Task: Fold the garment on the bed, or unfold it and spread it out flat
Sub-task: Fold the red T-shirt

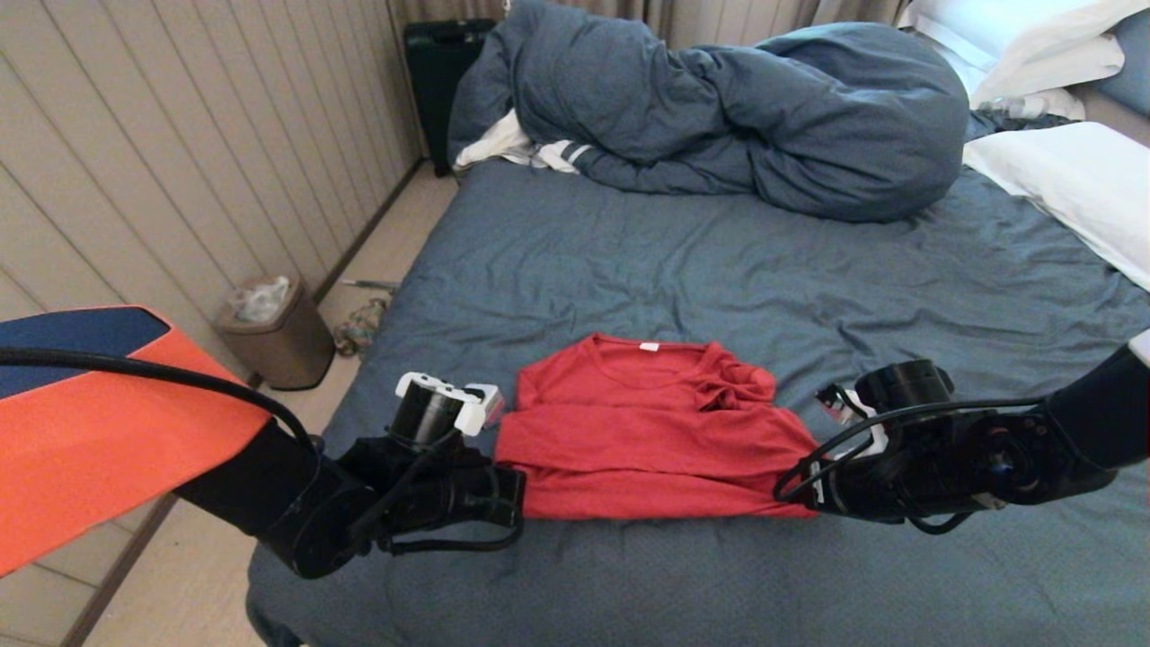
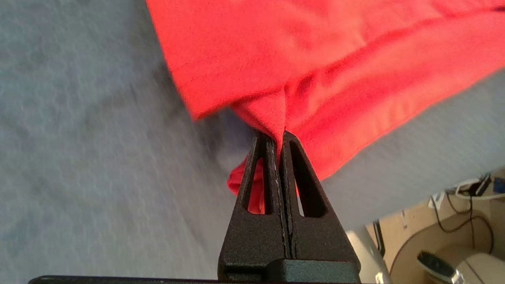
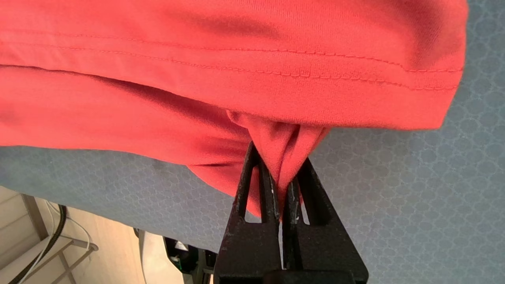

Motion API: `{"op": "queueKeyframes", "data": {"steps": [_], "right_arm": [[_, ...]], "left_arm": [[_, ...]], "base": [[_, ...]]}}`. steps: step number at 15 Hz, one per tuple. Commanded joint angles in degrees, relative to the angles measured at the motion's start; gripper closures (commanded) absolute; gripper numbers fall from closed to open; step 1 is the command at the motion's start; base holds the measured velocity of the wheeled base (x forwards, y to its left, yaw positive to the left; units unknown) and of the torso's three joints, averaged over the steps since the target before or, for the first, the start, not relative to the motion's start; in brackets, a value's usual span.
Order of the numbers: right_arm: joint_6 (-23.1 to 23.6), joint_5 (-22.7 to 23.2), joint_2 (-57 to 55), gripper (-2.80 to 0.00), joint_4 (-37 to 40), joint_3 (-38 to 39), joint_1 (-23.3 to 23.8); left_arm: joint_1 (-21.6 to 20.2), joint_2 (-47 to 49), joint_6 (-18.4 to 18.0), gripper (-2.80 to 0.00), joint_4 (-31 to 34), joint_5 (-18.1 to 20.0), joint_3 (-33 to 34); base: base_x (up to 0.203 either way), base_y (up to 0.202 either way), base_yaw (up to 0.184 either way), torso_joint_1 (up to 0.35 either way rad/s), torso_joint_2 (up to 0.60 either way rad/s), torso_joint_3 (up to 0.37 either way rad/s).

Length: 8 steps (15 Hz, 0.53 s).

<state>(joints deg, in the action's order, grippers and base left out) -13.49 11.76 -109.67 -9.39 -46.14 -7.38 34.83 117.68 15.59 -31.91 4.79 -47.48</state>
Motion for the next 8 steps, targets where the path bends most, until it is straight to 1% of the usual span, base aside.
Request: {"op": "queueKeyframes", "data": {"steps": [1,2,3,4,8], "right_arm": [[0.0,0.0,-0.2,0.0,-0.1,0.0,0.0],[-0.1,0.0,-0.3,0.0,-0.2,0.0,0.0],[-0.1,0.0,-0.3,0.0,-0.2,0.0,0.0],[0.0,0.0,-0.4,0.0,-0.2,0.0,0.1],[0.0,0.1,-0.7,0.0,-0.4,-0.1,0.0]], "left_arm": [[-1.3,2.9,0.3,0.0,-0.2,0.0,-1.9],[-2.0,3.7,0.2,0.0,-0.3,0.0,-2.4],[-2.4,4.0,0.1,-1.18,-0.3,0.0,-2.4],[-2.6,4.0,0.1,-2.8,-0.3,0.0,-2.4],[-2.7,3.1,0.1,-2.8,-0.2,0.0,-0.9]], "base": [[0.0,0.0,0.0,0.0,0.0,0.0],[0.0,0.0,0.0,0.0,0.0,0.0],[0.0,0.0,0.0,0.0,0.0,0.0],[0.0,0.0,0.0,0.0,0.0,0.0],[0.0,0.0,0.0,0.0,0.0,0.0]]}}
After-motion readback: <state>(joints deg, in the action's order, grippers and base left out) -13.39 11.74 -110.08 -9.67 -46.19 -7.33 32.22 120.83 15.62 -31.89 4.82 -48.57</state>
